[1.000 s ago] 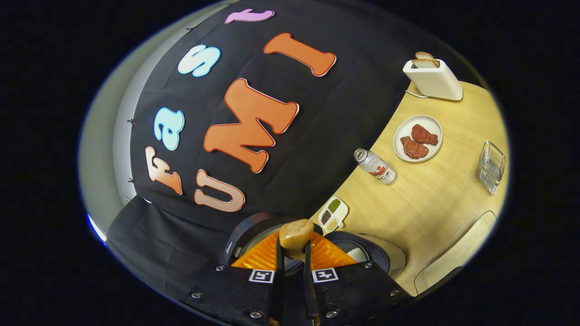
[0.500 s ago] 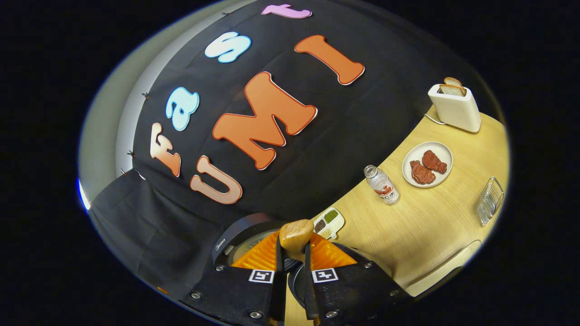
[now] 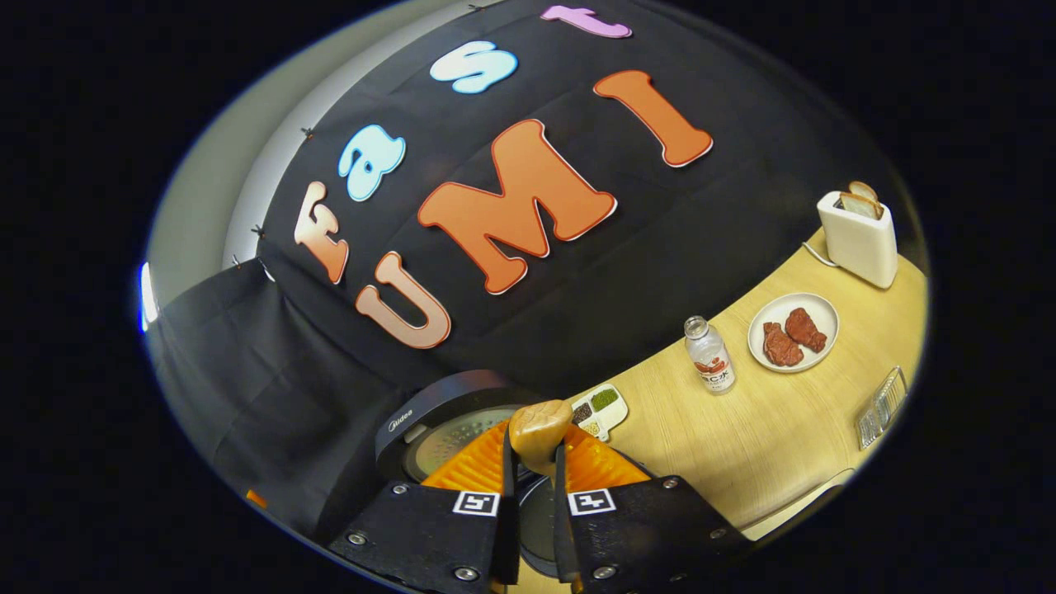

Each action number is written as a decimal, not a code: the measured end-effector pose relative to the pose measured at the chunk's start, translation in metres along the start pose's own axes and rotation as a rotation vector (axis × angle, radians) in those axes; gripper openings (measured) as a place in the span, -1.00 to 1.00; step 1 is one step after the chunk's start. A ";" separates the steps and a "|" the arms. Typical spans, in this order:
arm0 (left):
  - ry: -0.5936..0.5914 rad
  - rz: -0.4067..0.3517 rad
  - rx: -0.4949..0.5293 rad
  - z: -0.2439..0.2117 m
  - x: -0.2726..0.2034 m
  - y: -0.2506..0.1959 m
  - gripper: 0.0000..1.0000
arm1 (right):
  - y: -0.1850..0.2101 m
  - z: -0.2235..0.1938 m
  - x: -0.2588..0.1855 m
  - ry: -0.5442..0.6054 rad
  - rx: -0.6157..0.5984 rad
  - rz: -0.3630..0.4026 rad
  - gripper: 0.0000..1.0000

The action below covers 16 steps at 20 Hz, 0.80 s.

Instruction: Close the left gripper, press the button to open the rice cooker; take a wooden spoon from the chopstick holder with the right hand, scoop a spoonful of rice and pour it into the rice cooker, then put the wooden spoon back into the chopstick holder.

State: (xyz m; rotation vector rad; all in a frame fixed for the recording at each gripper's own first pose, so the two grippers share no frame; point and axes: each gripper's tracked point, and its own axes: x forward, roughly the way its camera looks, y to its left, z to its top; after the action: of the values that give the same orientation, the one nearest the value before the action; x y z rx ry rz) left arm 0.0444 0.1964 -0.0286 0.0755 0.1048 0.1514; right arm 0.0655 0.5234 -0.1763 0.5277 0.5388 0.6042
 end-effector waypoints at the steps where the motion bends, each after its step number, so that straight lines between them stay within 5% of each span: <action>1: 0.001 0.001 -0.001 -0.001 0.000 -0.001 1.00 | 0.002 0.001 0.000 -0.006 -0.031 0.002 -0.68; 16: 0.007 0.011 -0.002 -0.006 -0.003 0.002 0.93 | 0.033 -0.012 -0.007 -0.025 -0.339 0.069 -0.68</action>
State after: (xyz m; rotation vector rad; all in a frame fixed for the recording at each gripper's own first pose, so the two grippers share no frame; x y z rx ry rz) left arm 0.0405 0.1979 -0.0342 0.0736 0.1109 0.1623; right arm 0.0410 0.5452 -0.1632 0.2337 0.3844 0.7370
